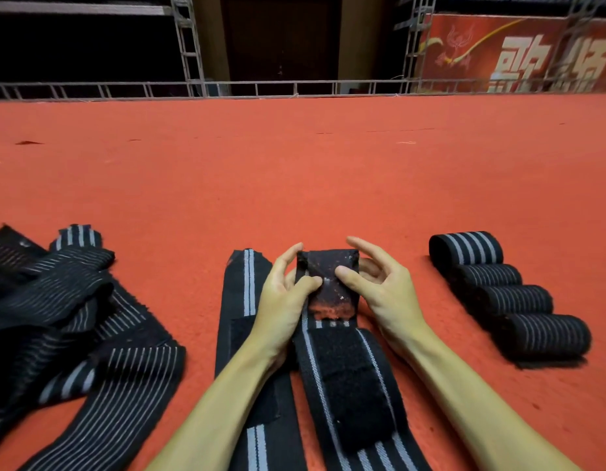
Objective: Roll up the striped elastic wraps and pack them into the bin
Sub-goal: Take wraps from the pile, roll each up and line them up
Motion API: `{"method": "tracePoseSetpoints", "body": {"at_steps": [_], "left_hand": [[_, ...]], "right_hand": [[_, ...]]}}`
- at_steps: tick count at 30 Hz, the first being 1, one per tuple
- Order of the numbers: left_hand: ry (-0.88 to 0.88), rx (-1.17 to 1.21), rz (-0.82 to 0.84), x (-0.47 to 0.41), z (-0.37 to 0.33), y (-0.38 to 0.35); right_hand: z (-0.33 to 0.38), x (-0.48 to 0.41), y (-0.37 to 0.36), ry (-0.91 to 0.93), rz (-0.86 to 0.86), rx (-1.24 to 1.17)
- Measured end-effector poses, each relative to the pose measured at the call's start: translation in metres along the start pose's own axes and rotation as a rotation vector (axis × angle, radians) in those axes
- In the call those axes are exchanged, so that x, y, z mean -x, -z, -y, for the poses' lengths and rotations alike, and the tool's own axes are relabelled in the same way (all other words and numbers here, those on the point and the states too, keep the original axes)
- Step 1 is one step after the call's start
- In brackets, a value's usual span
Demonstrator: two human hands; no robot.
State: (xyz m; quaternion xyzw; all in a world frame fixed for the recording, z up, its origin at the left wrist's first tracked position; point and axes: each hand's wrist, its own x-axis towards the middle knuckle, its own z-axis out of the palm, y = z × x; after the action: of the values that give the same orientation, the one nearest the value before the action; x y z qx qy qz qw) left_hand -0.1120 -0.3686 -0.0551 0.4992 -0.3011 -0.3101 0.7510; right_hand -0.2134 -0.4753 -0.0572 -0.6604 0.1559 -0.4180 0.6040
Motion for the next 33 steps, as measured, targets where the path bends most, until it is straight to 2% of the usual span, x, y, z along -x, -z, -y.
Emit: {"method": "tracePoseSetpoints", "body": {"at_steps": [6,9,16,21,24,30,33], "left_hand": [[0.096,-0.075,0.046,0.0013,0.0037,-0.0020],[0.009,-0.132,0.058,-0.0005,0.0040,-0.0030],[-0.213,-0.324,0.083,0.0013,0.0001,0.0008],[-0.190,-0.298,0.050,0.0004,0.0029,0.0032],[-0.162,-0.266,0.027,0.0000,0.0061,0.0061],[-0.177,-0.320,0.030,0.0026,0.0051,0.0034],[-0.155,-0.297,0.029,0.0031,0.0054,0.0028]], "right_hand": [[-0.0009,0.0003,-0.0058,0.017,-0.068,-0.029],[-0.0024,0.0010,-0.0070,0.008,-0.057,-0.072],[0.0059,0.0018,-0.0079,0.131,-0.041,0.095],[0.0053,0.0007,-0.0030,0.157,0.012,0.150],[0.0016,0.0016,-0.0013,0.087,0.058,0.128],[0.0052,0.0024,-0.0065,-0.119,0.023,0.026],[0.0045,0.0041,-0.0041,-0.106,0.043,0.010]]}}
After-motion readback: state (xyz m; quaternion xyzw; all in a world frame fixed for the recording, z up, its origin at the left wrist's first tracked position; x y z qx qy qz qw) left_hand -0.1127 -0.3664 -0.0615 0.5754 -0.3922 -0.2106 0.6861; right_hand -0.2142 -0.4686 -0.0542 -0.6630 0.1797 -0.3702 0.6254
